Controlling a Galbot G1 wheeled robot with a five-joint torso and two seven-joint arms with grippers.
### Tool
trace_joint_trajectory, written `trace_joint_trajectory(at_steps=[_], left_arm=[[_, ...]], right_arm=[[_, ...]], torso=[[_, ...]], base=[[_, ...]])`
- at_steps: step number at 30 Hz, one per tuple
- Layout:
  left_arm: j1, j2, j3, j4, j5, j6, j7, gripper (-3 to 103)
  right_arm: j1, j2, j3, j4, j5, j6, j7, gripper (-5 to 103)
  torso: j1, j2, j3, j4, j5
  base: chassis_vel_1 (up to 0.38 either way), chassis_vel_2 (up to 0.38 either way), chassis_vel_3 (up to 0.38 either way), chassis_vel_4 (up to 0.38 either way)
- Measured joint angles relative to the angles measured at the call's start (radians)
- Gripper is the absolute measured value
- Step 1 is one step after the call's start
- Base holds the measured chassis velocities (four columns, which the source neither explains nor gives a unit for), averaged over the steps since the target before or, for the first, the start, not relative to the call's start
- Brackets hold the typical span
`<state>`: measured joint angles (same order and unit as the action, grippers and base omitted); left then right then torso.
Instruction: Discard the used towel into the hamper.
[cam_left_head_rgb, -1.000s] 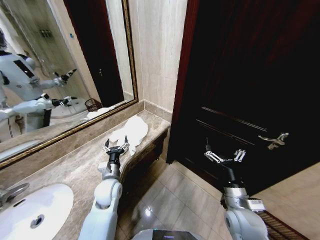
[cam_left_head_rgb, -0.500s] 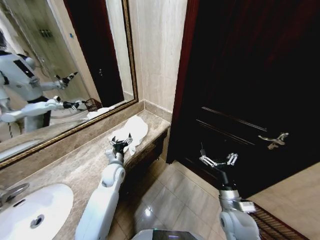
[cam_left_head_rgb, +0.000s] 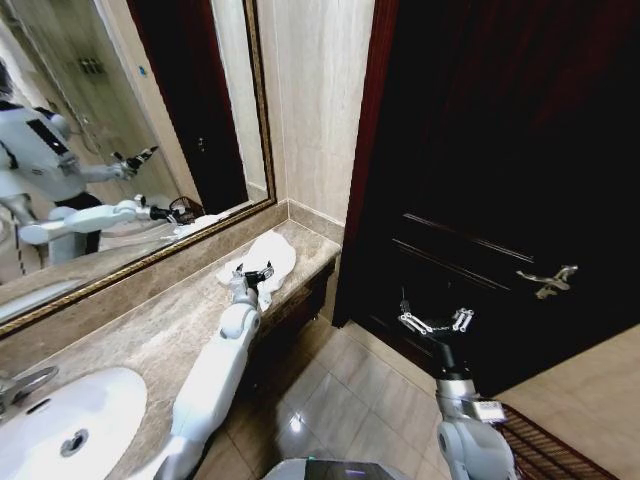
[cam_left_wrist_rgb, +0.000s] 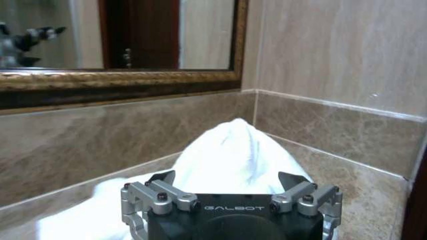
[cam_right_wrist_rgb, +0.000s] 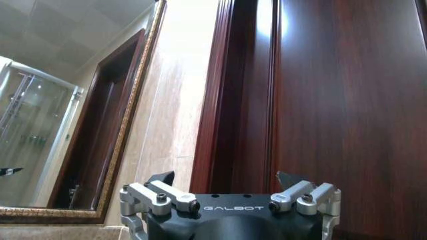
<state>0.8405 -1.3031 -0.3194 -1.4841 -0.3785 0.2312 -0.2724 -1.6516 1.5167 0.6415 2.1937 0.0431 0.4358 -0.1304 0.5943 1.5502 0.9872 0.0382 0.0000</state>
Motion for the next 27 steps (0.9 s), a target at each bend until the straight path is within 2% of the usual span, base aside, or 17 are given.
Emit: trace_joint_trajectory(at_steps=[4,7,8,11,16,23,25,27], left_arm=[[-0.027,0.006,0.034,0.030,-0.035,0.013,0.016,100],[-0.041,0.005,0.058,0.031,-0.077,0.054,0.026,100],[-0.041,0.005,0.058,0.031,-0.077,0.054,0.026,100],[-0.056,0.004,0.070,0.050,-0.083,0.100,0.045,100],[-0.083,0.002,0.077,0.105,-0.066,0.116,0.046,100],[-0.108,0.001,0.078,0.159,-0.058,0.120,0.071,100],[-0.113,-0.003,0.058,0.175,-0.058,0.106,0.106,102],[-0.112,-0.005,0.048,0.176,-0.059,0.084,0.128,99]], right_arm=[[-0.001,-0.001,0.002,0.000,0.002,0.004,0.002,100],[-0.001,0.001,0.002,-0.003,0.003,0.011,0.002,100],[-0.001,0.001,0.002,-0.003,0.003,0.011,0.002,100],[0.001,0.002,0.003,-0.006,0.006,0.013,0.002,100],[0.002,0.001,0.004,-0.009,0.010,0.013,0.003,100],[0.005,0.002,0.005,-0.015,0.015,0.017,0.006,100],[0.005,0.005,0.005,-0.017,0.019,0.020,0.007,100],[0.004,0.007,0.005,-0.017,0.020,0.020,0.008,100]], torso=[[0.000,0.000,0.000,0.0001,-0.0001],[0.000,0.000,0.000,0.0000,0.0000],[0.000,0.000,0.000,0.0000,0.0000],[0.000,0.000,0.000,0.0000,0.0001],[0.000,0.000,0.000,0.0000,0.0000],[0.000,0.000,0.000,0.0000,0.0000],[0.000,0.000,0.000,0.0000,0.0001],[0.000,0.000,0.000,0.0001,0.0000]], base=[[0.000,0.000,0.000,0.000],[0.000,0.000,0.000,0.000],[0.000,0.000,0.000,0.000],[0.000,0.000,0.000,0.000],[0.000,0.000,0.000,0.000],[0.000,0.000,0.000,0.000],[0.000,0.000,0.000,0.000],[0.000,0.000,0.000,0.000]])
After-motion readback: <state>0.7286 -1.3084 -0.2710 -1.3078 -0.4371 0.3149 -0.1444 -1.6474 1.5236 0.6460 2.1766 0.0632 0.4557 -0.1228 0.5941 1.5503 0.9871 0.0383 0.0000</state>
